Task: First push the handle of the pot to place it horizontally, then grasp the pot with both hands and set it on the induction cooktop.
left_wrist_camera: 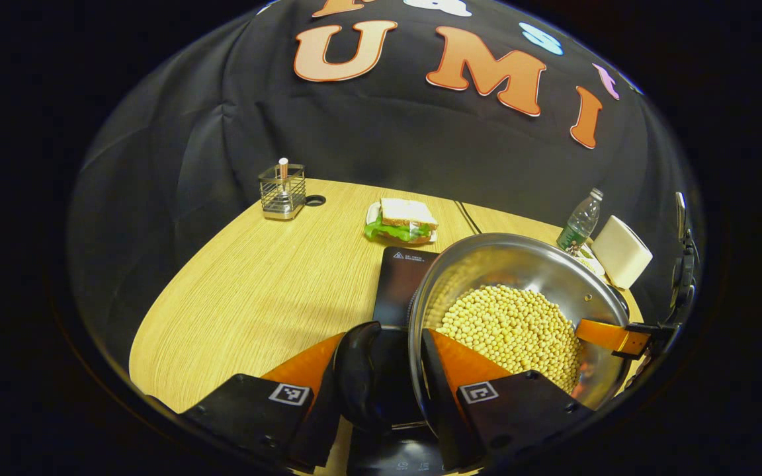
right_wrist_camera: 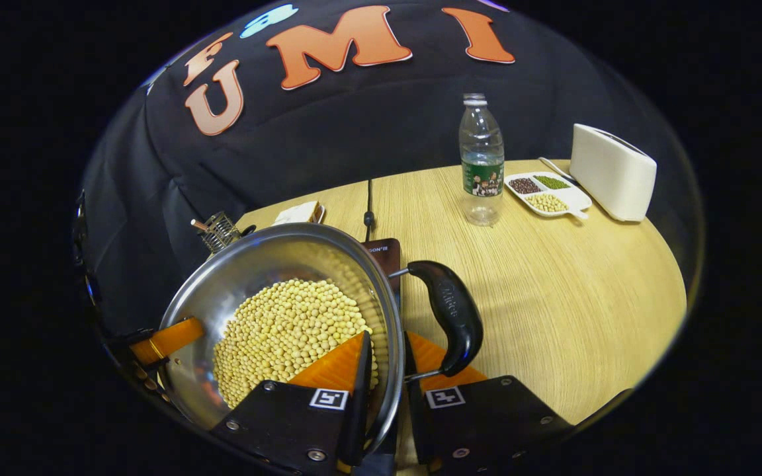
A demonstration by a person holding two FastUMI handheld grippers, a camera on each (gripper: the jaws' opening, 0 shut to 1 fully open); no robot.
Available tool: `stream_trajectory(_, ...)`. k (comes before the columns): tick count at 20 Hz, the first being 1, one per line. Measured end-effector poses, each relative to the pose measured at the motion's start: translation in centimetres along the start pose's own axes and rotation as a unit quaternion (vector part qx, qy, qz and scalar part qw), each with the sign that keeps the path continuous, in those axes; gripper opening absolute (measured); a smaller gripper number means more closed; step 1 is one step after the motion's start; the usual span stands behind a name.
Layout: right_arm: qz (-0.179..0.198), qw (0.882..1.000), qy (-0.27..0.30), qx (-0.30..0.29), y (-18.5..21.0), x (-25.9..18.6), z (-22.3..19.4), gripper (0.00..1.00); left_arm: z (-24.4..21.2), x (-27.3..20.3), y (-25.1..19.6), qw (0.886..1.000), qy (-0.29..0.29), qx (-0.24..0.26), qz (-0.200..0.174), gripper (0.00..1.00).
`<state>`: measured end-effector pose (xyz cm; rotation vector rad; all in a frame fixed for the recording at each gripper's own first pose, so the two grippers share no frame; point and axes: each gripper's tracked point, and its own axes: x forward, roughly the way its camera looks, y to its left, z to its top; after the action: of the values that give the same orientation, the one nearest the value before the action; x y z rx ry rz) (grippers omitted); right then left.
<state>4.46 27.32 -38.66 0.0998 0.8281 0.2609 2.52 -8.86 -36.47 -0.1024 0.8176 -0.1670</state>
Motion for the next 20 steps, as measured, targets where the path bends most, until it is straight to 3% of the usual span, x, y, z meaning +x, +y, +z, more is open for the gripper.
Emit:
stream_trajectory(3, 0.003, 1.000, 0.003, -0.008, -0.3, -0.5, 0.0, 0.41, 0.1, 0.0, 0.6, 1.000, -0.002, 0.026, 0.008, 0.72)
stream_trajectory(5, -0.011, 1.000, -0.014, -0.020, -1.3, -0.8, 1.1, 0.61, 0.5, 0.1, 0.9, 0.999, -0.008, 0.036, 0.011, 0.75)
stream_trajectory(6, -0.022, 0.999, -0.030, -0.026, -2.0, -1.1, 2.1, 0.60, 0.9, 0.0, 0.8, 0.999, -0.016, 0.039, 0.010, 0.70)
stream_trajectory(7, -0.031, 0.998, -0.043, -0.028, -2.6, -1.4, 3.0, 0.76, 1.2, 0.0, 0.8, 0.999, -0.022, 0.042, 0.011, 0.74)
stream_trajectory(9, -0.031, 0.998, -0.055, -0.027, -3.1, -2.2, 3.9, 0.83, 1.9, -0.3, 1.0, 0.998, -0.035, 0.050, 0.019, 0.74)
stream_trajectory(12, -0.031, 0.996, -0.069, -0.036, -3.4, -3.4, 4.8, 0.89, 3.7, -0.9, 1.5, 0.995, -0.070, 0.065, 0.040, 0.79)
stream_trajectory(15, -0.034, 0.994, -0.098, -0.045, -3.8, -5.1, 6.3, 0.94, 5.4, -2.4, 1.1, 0.992, -0.100, 0.070, 0.044, 1.00)
stream_trajectory(16, -0.033, 0.992, -0.108, -0.046, -3.9, -6.0, 6.9, 0.94, 5.9, -3.3, 1.0, 0.991, -0.108, 0.068, 0.048, 0.93)
stream_trajectory(17, -0.031, 0.991, -0.120, -0.049, -4.2, -7.1, 7.5, 0.94, 6.5, -4.2, 0.8, 0.990, -0.117, 0.064, 0.053, 0.97)
stream_trajectory(20, -0.041, 0.984, -0.162, -0.054, -6.1, -10.9, 9.8, 0.94, 9.2, -7.6, -0.1, 0.985, -0.161, 0.042, 0.052, 0.97)
